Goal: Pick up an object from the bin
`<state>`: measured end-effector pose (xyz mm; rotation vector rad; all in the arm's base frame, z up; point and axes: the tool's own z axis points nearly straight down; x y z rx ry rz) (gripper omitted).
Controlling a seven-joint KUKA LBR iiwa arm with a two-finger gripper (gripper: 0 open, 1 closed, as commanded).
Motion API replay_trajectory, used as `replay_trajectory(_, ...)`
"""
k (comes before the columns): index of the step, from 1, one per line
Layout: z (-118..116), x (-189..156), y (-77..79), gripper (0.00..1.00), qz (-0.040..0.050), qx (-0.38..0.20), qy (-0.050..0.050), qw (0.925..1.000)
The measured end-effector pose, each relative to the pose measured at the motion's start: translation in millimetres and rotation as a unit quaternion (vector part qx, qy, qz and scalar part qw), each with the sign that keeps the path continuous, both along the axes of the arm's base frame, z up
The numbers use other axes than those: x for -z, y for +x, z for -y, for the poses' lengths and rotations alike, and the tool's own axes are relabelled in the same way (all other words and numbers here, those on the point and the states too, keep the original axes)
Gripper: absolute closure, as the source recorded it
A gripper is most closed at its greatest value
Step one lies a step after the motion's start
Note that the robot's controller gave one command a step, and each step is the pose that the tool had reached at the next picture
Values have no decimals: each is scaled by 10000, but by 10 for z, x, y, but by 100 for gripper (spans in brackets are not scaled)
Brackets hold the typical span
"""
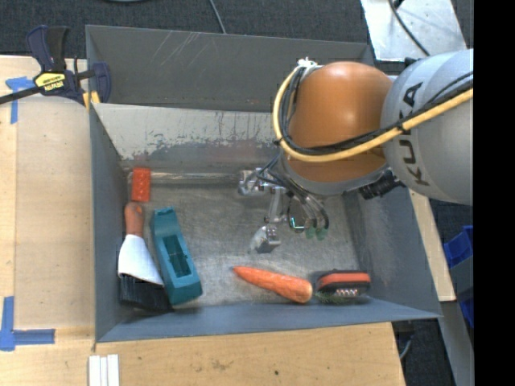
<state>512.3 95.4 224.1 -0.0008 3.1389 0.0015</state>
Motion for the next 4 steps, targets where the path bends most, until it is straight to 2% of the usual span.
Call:
replay_trajectory(1,124,153,-57,0,27,-763,4,9971)
replay_trajectory(2,345,572,-57,0,9,-1821,-10,9833)
replay_trajectory(3,599,928,-178,0,4,-1432,-6,9897)
replay_trajectory(4,680,1169,-276,100,-15,-3001,-6,9539)
